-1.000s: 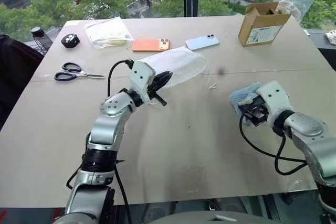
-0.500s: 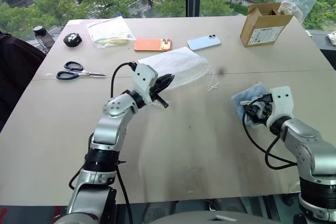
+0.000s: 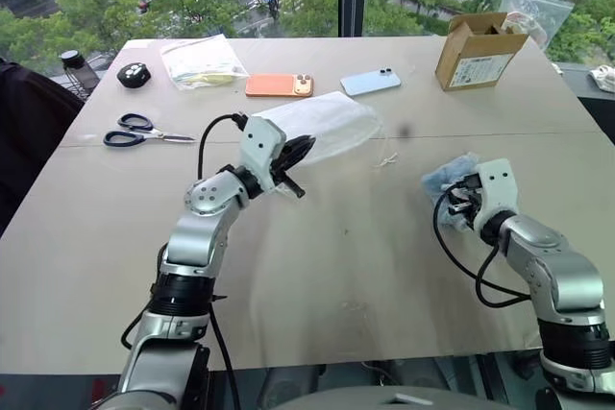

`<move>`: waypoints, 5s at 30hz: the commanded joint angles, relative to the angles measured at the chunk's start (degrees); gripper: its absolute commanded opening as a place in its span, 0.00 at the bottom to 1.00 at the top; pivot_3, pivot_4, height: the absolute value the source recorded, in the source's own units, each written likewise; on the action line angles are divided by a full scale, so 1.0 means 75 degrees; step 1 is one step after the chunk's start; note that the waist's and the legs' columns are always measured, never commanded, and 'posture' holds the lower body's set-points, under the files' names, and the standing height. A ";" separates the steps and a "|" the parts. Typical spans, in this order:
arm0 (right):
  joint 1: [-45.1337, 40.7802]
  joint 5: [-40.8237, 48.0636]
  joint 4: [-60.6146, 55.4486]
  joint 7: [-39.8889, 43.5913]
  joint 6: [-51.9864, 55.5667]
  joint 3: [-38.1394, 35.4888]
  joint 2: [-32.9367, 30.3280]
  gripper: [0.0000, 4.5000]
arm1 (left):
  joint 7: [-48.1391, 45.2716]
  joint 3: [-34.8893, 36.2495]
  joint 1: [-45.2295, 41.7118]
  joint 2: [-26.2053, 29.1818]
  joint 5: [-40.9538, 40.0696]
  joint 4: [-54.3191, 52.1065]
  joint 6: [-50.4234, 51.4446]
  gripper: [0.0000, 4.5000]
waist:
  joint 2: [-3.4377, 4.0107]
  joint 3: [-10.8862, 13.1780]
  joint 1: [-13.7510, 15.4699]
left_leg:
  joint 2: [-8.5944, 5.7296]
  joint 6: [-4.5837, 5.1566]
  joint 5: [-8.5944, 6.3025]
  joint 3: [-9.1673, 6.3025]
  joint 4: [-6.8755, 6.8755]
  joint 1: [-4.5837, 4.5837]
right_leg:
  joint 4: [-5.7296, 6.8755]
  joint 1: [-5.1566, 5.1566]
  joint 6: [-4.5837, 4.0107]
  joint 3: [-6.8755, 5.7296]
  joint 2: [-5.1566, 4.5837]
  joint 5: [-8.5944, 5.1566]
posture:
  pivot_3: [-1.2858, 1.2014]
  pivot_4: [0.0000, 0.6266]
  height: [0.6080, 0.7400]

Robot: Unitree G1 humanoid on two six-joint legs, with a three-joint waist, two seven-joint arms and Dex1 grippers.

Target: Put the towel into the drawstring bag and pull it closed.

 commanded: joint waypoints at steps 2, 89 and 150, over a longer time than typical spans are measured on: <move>0.0018 0.0044 0.0598 0.0144 -0.0340 -0.0184 -0.0052 0.01 | 0.0066 0.0130 -0.0085 0.0082 -0.0017 -0.0299 -0.0052 0.00 | 0.0001 0.0001 -0.0004 | 0.0000 0.0002 -0.0002 0.0001 -0.0006 0.0038 | -0.0005 0.0043 0.0000 0.0001 0.0000 -0.0001 | 0.52 0.24 1.00; -0.3064 -0.2495 0.4751 -0.1047 -1.0842 0.2232 0.1008 0.01 | -0.1316 -0.0655 -0.1068 -0.0943 -0.2781 -0.1254 0.2769 0.00 | 0.0024 0.0030 -0.0212 | 0.0023 -0.0038 0.0021 0.0079 0.0001 -0.0076 | -0.0004 -0.0106 0.0022 0.0109 0.0030 0.0011 | 0.52 0.24 1.00; -0.1927 0.1189 0.2995 0.1457 -0.4655 0.0577 0.1011 0.10 | 0.0492 0.0955 -0.1657 -0.1389 -0.2691 0.0217 0.2124 0.00 | 0.0021 0.0031 -0.0171 | 0.0013 -0.0030 0.0016 0.0059 0.0004 -0.0080 | 0.0000 -0.0105 0.0023 0.0090 0.0023 0.0013 | 0.52 0.24 1.00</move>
